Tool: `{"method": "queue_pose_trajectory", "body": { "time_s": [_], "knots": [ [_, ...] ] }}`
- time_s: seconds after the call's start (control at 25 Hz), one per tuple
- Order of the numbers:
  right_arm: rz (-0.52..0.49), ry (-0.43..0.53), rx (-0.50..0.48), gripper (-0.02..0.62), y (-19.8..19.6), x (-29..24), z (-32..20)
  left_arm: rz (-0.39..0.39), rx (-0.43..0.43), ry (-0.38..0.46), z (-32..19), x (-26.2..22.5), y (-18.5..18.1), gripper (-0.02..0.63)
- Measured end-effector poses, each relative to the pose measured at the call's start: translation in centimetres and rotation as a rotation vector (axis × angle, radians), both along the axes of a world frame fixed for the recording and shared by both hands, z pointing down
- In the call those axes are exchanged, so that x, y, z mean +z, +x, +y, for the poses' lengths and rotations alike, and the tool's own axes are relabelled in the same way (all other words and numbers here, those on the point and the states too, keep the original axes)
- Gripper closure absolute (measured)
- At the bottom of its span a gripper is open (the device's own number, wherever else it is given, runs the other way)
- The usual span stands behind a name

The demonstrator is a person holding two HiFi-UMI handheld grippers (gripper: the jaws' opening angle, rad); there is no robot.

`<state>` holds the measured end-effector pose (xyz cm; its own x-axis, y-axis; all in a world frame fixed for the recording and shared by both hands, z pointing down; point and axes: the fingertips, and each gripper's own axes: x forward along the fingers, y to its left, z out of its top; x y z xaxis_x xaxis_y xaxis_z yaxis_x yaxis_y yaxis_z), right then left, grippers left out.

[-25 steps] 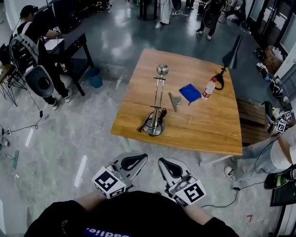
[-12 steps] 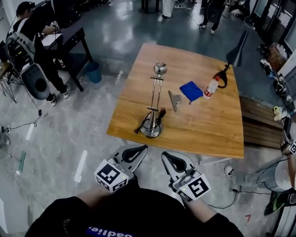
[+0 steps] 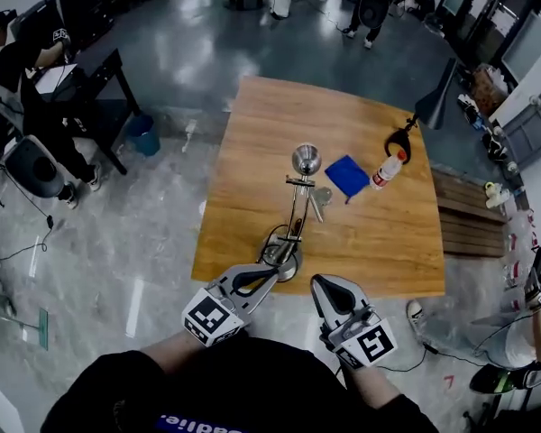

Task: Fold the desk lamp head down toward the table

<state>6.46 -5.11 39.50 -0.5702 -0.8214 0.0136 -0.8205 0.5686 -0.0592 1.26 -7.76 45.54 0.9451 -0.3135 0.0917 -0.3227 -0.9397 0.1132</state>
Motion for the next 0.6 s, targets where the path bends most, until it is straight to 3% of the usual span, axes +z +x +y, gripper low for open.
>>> {"method": "queue_pose_trajectory", "body": {
  "time_s": [0.36, 0.6],
  "knots": [
    [0.0, -0.031, 0.009, 0.589, -0.1, 0.5, -4.8, -0.077, 0.098, -0.02, -2.9, 3.5, -0.1, 0.597],
    [-0.006, -0.063, -0.061, 0.589, 1.2, 0.8, -6.7, -0.136, 0.076, -0.066, -4.0, 6.8, 0.7, 0.597]
  ]
}}
